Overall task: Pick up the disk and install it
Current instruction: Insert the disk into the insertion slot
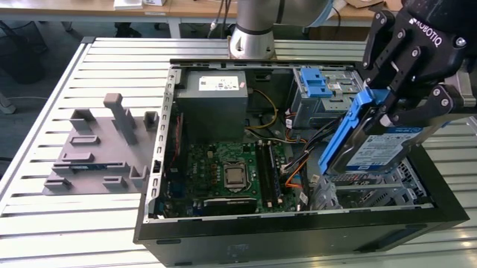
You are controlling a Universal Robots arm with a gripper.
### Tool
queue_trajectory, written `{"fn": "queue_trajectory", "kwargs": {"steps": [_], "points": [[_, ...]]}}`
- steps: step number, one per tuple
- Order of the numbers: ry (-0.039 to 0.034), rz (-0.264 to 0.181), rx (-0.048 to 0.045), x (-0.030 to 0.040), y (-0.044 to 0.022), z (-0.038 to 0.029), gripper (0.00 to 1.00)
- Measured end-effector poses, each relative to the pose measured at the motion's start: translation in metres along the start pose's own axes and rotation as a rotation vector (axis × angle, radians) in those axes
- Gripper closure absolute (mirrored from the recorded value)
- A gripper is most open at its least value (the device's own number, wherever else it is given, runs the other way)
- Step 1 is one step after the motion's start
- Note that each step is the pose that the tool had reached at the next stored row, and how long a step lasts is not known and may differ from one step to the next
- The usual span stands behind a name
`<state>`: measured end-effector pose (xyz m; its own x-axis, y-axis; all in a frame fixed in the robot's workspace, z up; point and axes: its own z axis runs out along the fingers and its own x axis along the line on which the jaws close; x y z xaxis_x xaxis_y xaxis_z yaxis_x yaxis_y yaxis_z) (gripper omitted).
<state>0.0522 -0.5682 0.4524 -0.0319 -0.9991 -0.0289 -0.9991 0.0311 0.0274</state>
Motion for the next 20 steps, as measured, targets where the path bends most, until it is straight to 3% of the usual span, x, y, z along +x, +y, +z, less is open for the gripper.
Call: {"fn": "queue_trajectory", "kwargs": {"steps": [20], "points": [[-0.0001, 0.000, 0.0000, 0.0005, -0.0161, 0.0062, 0.64]]}}
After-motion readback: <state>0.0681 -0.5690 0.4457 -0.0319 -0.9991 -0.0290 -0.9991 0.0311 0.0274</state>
